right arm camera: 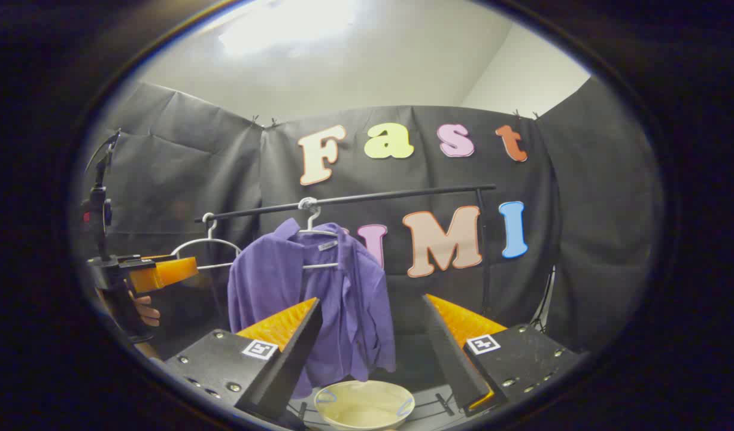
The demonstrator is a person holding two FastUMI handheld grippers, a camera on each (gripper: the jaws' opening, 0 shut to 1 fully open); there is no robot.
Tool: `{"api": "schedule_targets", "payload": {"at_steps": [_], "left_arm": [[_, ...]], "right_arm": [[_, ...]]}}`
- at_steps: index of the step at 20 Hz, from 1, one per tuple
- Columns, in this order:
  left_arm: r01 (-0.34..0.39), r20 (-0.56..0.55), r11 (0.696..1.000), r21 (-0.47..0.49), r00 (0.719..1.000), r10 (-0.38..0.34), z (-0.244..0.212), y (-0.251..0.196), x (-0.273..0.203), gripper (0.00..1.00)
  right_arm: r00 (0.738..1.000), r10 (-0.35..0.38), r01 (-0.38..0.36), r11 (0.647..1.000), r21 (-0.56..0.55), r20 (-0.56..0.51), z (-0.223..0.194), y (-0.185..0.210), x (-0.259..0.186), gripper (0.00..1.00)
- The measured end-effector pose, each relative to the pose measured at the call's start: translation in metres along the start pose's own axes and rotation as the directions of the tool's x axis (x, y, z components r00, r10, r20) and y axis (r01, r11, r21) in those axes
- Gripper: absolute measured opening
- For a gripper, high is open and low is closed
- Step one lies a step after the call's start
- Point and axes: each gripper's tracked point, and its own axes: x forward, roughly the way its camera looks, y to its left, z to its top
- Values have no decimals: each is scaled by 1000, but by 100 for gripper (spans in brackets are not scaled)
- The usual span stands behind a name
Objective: Grasp the clothes on the hanger with both hands and then place them into the laundry hamper below.
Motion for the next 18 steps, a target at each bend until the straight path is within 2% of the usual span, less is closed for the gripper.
{"api": "schedule_targets", "payload": {"at_steps": [1, 2, 3, 5, 8, 11, 13, 14, 16, 18], "left_arm": [[10, 0, 1000, 13, 1000, -10, 1, -2, -5, 90], [24, 2, 999, 31, 1000, -24, 2, -6, -10, 89], [33, 6, 998, 52, 999, -33, 1, -10, -13, 90], [27, 35, 998, 58, 999, -29, 5, -12, -17, 92], [30, 62, 999, 10, 998, -31, 3, -24, -21, 96], [28, 80, 999, -28, 996, -26, 1, -29, -15, 95], [52, 56, 998, -36, 997, -50, -8, -39, -9, 95], [65, 39, 997, -39, 997, -64, -12, -45, -5, 94], [87, 14, 994, -59, 996, -86, -19, -55, 2, 92], [99, -5, 992, -77, 995, -99, -26, -61, 9, 92]], "right_arm": [[1000, 7, -7, 1000, -6, 1, 1, 4, -1, 100], [1000, 19, -19, 1000, -6, 4, 3, 10, -1, 93], [1000, 25, -25, 1000, -7, 3, 0, 14, -1, 99], [999, 40, -40, 999, -12, 2, -1, 20, -1, 99], [998, 45, -45, 999, -2, 35, 3, 19, 2, 100], [999, 38, -37, 999, -8, 29, -2, 9, 4, 98], [999, 42, -41, 999, -4, 22, -7, 5, 2, 98], [999, 40, -41, 999, 3, 27, -7, 2, 3, 94], [999, 32, -32, 999, 11, 34, -8, -6, 2, 99], [999, 37, -37, 999, 4, 33, -9, -10, 1, 98]]}}
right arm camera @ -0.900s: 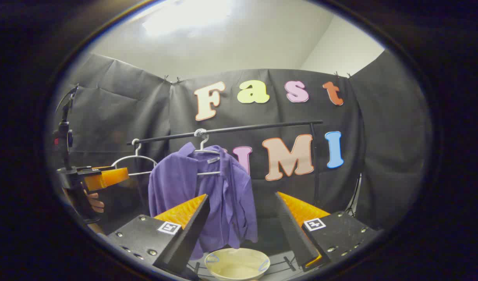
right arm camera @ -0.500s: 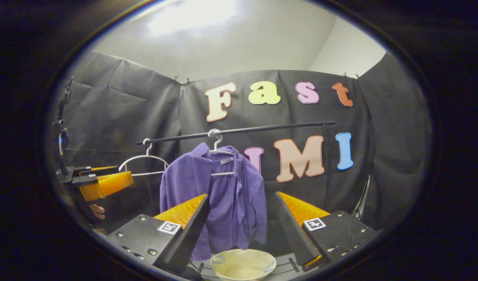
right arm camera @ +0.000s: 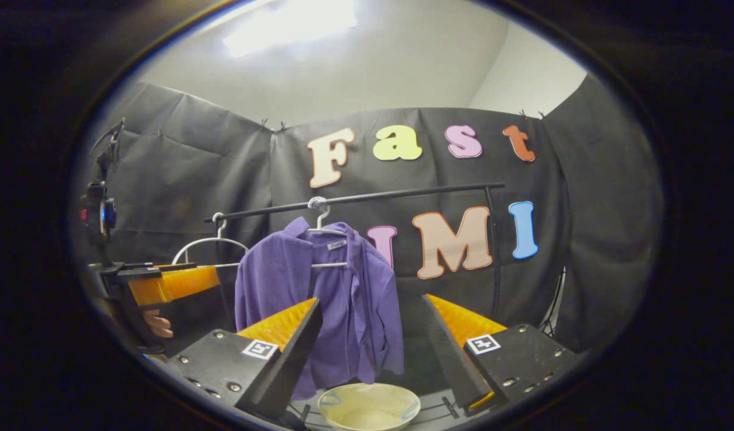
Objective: Grasp the clothes on the hanger with both hands and then place them into the laundry hamper below.
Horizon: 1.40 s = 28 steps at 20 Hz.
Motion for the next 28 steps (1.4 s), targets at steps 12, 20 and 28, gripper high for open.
{"api": "schedule_targets", "payload": {"at_steps": [12, 20, 28], "left_arm": [[-129, 5, 991, 44, 992, 129, -65, 3, 79, 92], [-254, -34, 949, 187, 964, 265, -124, 27, 159, 95], [-322, 15, 934, 154, 946, 324, -82, 62, 192, 87]], "right_arm": [[1000, 21, -21, 1000, -21, -6, -50, -14, 55, 99], [994, 73, -77, 996, -45, -87, -94, -11, 154, 96], [970, 206, -206, 978, 14, -128, -106, 30, 217, 99]]}}
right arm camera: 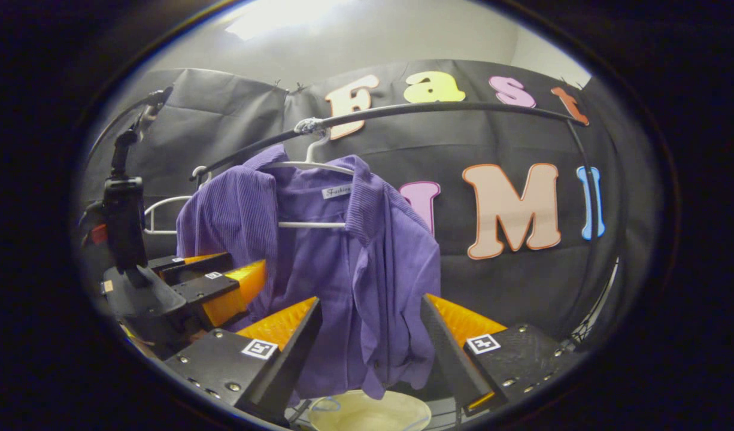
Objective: Grasp the clothes on the hanger with both hands and then place them into the laundry hamper below.
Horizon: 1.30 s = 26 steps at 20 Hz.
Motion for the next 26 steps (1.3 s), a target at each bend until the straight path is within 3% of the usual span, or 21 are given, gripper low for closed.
{"api": "schedule_targets", "payload": {"at_steps": [4, 7, 9, 10, 13, 15, 23, 26], "left_arm": [[32, -13, 999, 12, 999, -32, 5, -2, 15, 81], [71, 9, 997, 39, 997, -71, 11, -8, 21, 55], [92, -8, 996, -4, 996, -92, 6, -8, 20, 37], [128, -15, 992, -19, 992, -128, 4, -15, 17, 36], [148, -26, 988, -35, 988, -149, -9, -12, 13, 9], [161, -33, 986, -43, 986, -162, -17, -11, 9, 0], [274, 32, 961, -43, 962, -273, 2, -16, -49, 0], [270, -10, 961, -60, 963, -271, -8, -5, -62, 0]], "right_arm": [[1000, 26, -26, 1000, 9, 18, 11, 4, 22, 99], [999, 43, -44, 998, 41, 33, 16, 7, 32, 99], [998, 60, -62, 996, 57, 36, 15, 10, 38, 99], [997, 68, -69, 996, 56, 31, 10, 12, 42, 98], [998, 60, -60, 998, 27, -5, -13, 15, 53, 98], [998, 57, -56, 998, 13, -34, -31, 15, 62, 96], [999, -2, 0, 999, -37, -43, -69, 0, 78, 99], [1000, -20, 20, 1000, -21, -21, -67, -10, 79, 99]]}}
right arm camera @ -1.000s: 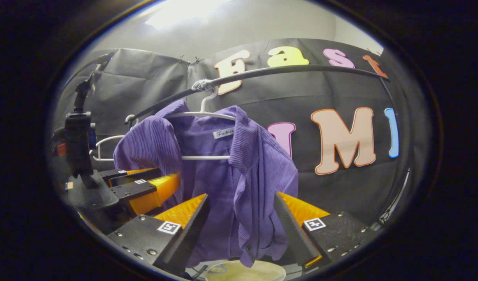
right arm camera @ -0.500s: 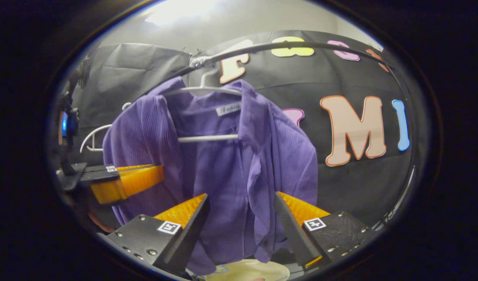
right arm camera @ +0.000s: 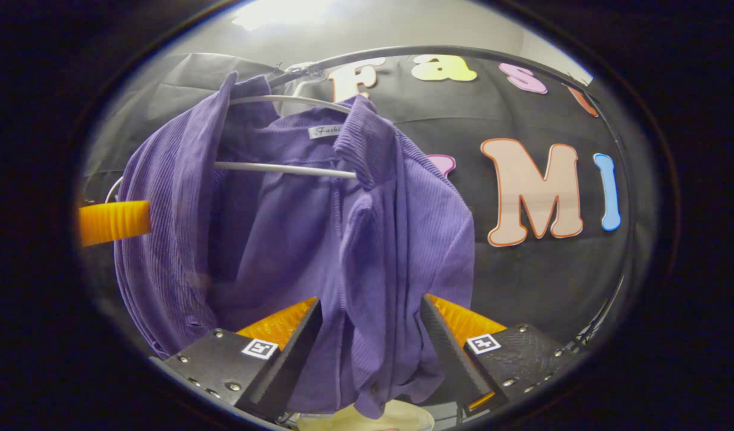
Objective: Grasp the clothes on the hanger with both hands and then place them into the laundry hamper below.
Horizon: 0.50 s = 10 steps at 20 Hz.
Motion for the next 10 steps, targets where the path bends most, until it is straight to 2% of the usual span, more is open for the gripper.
{"api": "schedule_targets", "payload": {"at_steps": [3, 5, 6, 7, 8, 9, 10], "left_arm": [[-66, -35, 997, -47, 997, 65, -32, 12, -20, 0], [-122, -53, 992, 8, 991, 123, -52, 14, -26, 27], [-150, -49, 988, 46, 987, 152, -59, 15, -27, 36], [-175, -36, 982, 74, 983, 178, -61, 15, -31, 45], [-193, -29, 977, 92, 980, 196, -64, 14, -33, 50], [-200, -12, 974, 107, 979, 202, -64, 11, -36, 59], [-223, 11, 968, 115, 975, 223, -60, 12, -38, 63]], "right_arm": [[1000, 20, -19, 999, 32, 0, -7, 4, 9, 99], [999, 40, -40, 999, 37, -6, -13, 8, 23, 99], [999, 47, -46, 998, 39, -16, -18, 9, 30, 99], [998, 48, -46, 998, 43, -28, -20, 9, 35, 80], [999, 36, -34, 998, 50, -33, -20, 7, 39, 61], [999, 1, 0, 999, 40, -35, -19, 0, 40, 43], [999, -41, 42, 999, 30, -25, -16, -10, 40, 24]]}}
